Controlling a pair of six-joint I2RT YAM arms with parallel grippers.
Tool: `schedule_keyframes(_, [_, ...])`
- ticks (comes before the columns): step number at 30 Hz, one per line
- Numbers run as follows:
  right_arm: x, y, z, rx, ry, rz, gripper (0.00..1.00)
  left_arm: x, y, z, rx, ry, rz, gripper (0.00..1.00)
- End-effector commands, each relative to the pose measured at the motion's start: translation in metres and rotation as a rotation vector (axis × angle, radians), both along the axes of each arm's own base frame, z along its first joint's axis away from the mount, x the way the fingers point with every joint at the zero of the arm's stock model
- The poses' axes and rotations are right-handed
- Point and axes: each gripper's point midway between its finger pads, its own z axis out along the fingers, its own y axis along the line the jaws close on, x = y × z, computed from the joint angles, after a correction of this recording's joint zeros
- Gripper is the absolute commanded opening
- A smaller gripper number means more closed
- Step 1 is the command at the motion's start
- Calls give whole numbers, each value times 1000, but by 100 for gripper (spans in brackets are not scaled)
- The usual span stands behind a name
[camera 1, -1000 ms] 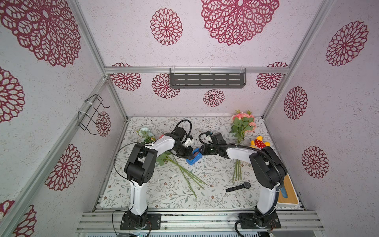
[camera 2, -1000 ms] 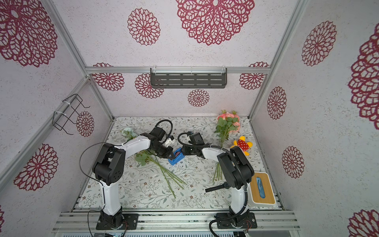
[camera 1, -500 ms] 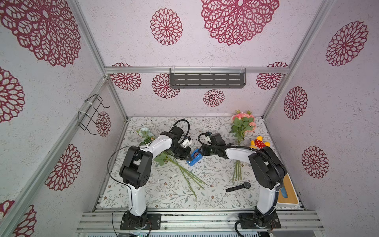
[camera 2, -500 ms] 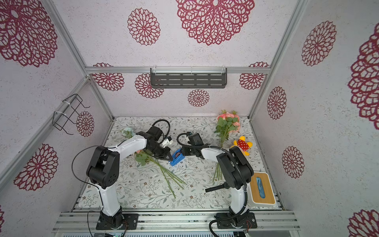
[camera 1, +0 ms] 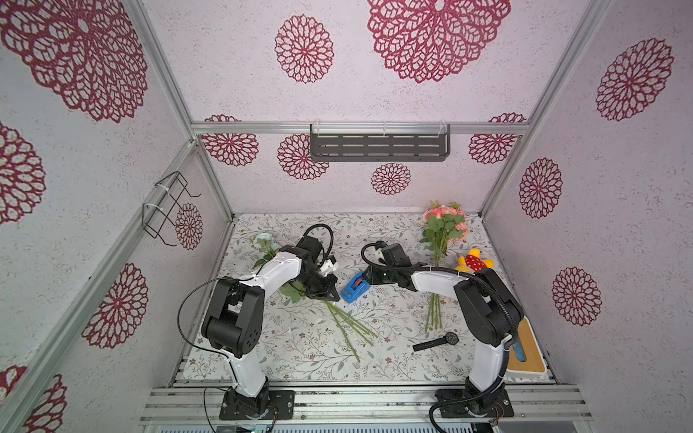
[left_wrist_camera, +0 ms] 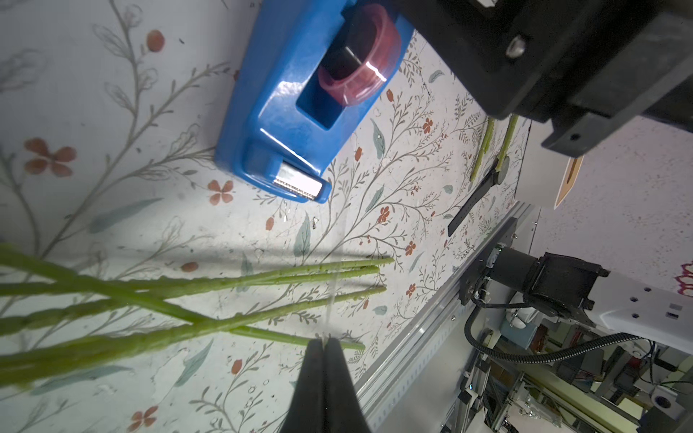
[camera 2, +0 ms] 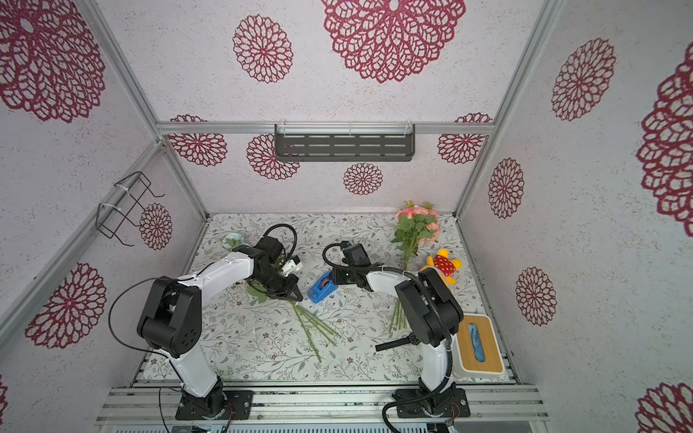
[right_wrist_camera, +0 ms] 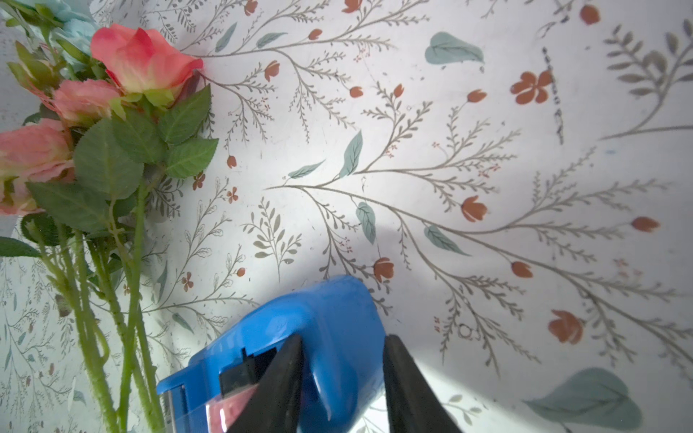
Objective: Wrap bouquets with tape
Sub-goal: Pull the tape from the tape cutter.
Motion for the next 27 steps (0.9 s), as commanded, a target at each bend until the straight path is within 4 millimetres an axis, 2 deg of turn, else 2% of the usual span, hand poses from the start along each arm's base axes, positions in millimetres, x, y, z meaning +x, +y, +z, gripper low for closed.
schedule_keyframes(1, [-20, -14, -39, -113, 102, -36, 38, -11, 5, -6, 20, 39, -6, 0])
schedule_keyframes(4, [-23, -16, -34, -105, 88, -40, 38, -10, 5, -7, 18, 36, -2, 0])
schedule_keyframes(8, [-19, -21, -13, -68, 43, -17, 44, -3, -6, 5, -52, 5, 20, 0])
schedule_keyframes(11, [-16, -26, 2, -51, 8, -5, 47, -2, -8, 6, -69, 5, 24, 0])
schedule_keyframes(14, [-20, -25, 17, -28, -24, 37, 50, -3, -7, 4, -62, 11, 22, 0])
schedule_keyframes(17, [-34, -19, 29, 27, -71, 116, 51, -3, -6, 4, -57, 16, 19, 0])
schedule_keyframes(20, [-50, -15, 24, 65, -52, 170, 51, -1, -6, 6, -52, 14, 15, 0])
schedule_keyframes(22, [-58, -13, 14, 44, -36, 191, 49, 0, -5, 6, -43, 16, 9, 0])
schedule_keyframes(27, [-54, -22, -20, -72, -17, 160, 47, 0, -4, 4, -44, 9, 12, 0])
